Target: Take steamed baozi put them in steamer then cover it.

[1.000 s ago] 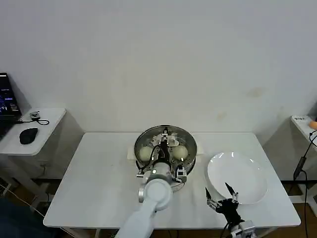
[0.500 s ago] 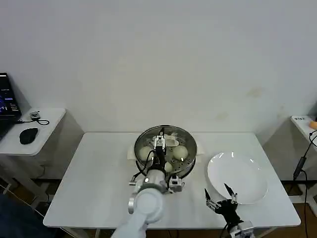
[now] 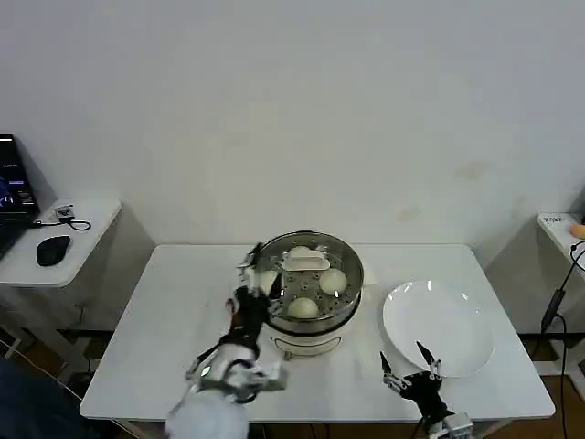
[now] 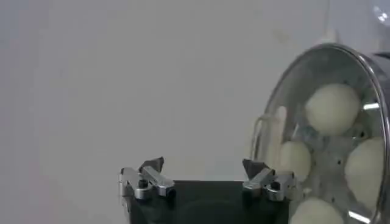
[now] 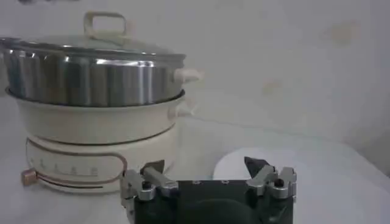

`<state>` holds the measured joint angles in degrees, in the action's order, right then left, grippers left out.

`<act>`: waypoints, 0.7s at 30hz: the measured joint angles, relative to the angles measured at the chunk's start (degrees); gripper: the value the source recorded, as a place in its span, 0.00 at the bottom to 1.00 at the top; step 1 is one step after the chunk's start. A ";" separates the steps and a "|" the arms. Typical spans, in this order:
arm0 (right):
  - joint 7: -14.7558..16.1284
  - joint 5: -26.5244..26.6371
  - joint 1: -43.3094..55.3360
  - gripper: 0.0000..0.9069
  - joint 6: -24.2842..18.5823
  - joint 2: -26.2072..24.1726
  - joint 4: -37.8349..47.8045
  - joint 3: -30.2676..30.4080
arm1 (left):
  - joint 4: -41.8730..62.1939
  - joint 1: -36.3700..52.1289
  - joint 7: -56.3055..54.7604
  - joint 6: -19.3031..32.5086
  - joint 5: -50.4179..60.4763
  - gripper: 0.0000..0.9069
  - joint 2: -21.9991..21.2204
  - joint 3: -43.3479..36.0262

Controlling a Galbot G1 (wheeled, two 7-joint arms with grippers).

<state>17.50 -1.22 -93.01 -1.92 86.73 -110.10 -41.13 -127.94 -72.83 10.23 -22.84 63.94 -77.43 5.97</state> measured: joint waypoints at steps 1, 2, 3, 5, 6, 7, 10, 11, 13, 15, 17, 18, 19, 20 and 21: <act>-0.16 0.38 -0.15 1.00 -0.12 -0.44 0.00 -0.07 | -1.08 -1.88 -1.78 0.67 -3.72 1.00 0.30 1.59; -0.32 0.72 -0.23 1.00 -0.14 -0.75 0.00 -0.08 | -1.79 -3.53 -3.56 1.44 -7.34 1.00 0.57 3.13; -0.47 1.12 -0.34 1.00 -0.18 -1.06 -0.08 -0.05 | -2.38 -5.30 -5.57 2.50 -11.48 1.00 0.74 5.08; -0.68 1.70 -0.76 1.00 -0.27 -1.63 -0.41 -0.03 | -2.92 -8.07 -8.96 4.75 -18.83 1.00 0.88 8.80; -0.77 1.90 -1.01 1.00 -0.32 -1.99 -0.63 -0.03 | -2.93 -9.42 -10.74 6.10 -22.97 1.00 1.17 10.91; -0.86 2.06 -1.26 1.00 -0.39 -2.33 -0.85 -0.02 | -2.86 -10.60 -12.20 7.39 -26.63 1.00 1.40 12.65; -1.06 2.51 -2.10 1.00 -0.60 -3.29 -1.47 -0.13 | -1.42 -14.11 -16.05 11.70 -37.91 1.00 1.55 17.40; -1.20 2.72 -2.39 1.00 -0.58 -3.40 -1.72 -0.23 | -1.01 -15.13 -17.17 12.91 -41.38 1.00 1.49 18.57; -1.30 3.07 -3.06 1.00 -0.52 -3.81 -2.17 -0.48 | -0.41 -17.33 -19.13 15.03 -48.27 1.00 1.33 20.66; -1.25 3.40 -3.79 1.00 -0.38 -4.34 -2.68 -0.63 | 0.06 -19.60 -20.51 17.06 -53.93 1.00 1.15 22.20; -1.10 4.07 -4.75 1.00 -0.02 -4.94 -3.30 -0.66 | 0.63 -21.80 -21.62 18.89 -58.30 1.00 0.98 23.41; -1.12 4.42 -5.21 1.00 0.22 -5.24 -3.66 -0.77 | 0.93 -22.85 -22.09 19.72 -59.89 1.00 0.90 23.81; -1.18 4.73 -5.60 1.00 0.45 -5.51 -3.98 -0.91 | 1.22 -23.82 -22.55 20.45 -61.25 1.00 0.87 24.22; -1.26 4.97 -6.07 1.00 0.77 -5.84 -4.37 -0.99 | 1.50 -24.86 -22.95 21.21 -62.53 1.00 0.89 24.62; -1.32 5.16 -6.49 1.00 1.04 -6.13 -4.69 -1.01 | 1.80 -25.80 -23.22 21.85 -63.48 1.00 0.88 24.83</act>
<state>16.18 3.94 -99.50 -0.88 80.59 -114.79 -42.14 -126.14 -98.64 -12.99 -0.99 0.46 -76.55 30.80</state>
